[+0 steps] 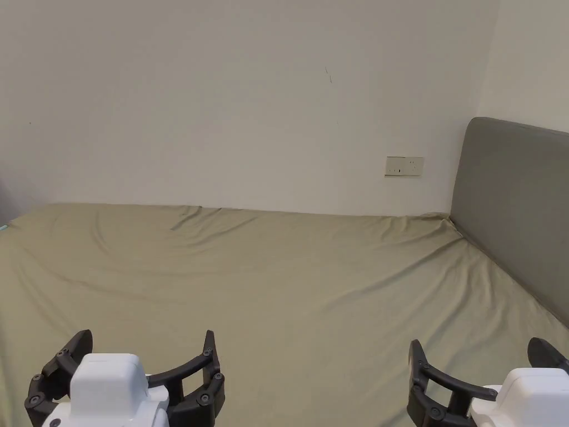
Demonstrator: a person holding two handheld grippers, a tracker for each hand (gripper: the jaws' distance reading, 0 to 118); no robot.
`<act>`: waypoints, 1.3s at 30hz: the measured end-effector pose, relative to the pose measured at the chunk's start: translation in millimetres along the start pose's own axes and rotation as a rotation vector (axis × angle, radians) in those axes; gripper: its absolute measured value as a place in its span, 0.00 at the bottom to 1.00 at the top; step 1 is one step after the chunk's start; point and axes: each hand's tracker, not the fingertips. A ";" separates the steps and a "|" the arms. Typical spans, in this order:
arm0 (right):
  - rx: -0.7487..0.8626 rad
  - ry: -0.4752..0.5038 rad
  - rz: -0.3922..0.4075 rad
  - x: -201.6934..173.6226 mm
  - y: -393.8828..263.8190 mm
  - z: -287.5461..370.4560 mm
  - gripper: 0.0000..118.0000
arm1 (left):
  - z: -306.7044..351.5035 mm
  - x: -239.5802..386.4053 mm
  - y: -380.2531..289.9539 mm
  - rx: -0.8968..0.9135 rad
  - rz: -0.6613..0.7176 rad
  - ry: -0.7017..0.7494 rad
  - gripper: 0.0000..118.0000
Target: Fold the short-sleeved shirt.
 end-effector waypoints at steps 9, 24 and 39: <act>-0.013 -0.005 0.000 1.3 -2.2 -0.9 1.00 | -0.3 -0.1 -0.2 -0.001 0.001 0.001 1.00; -0.018 -0.007 0.000 1.6 -1.6 0.0 1.00 | -0.5 0.3 -1.9 -0.006 -0.002 0.005 1.00; -0.018 -0.006 0.004 2.3 0.2 0.6 1.00 | -1.2 0.9 -1.1 -0.003 0.003 0.006 1.00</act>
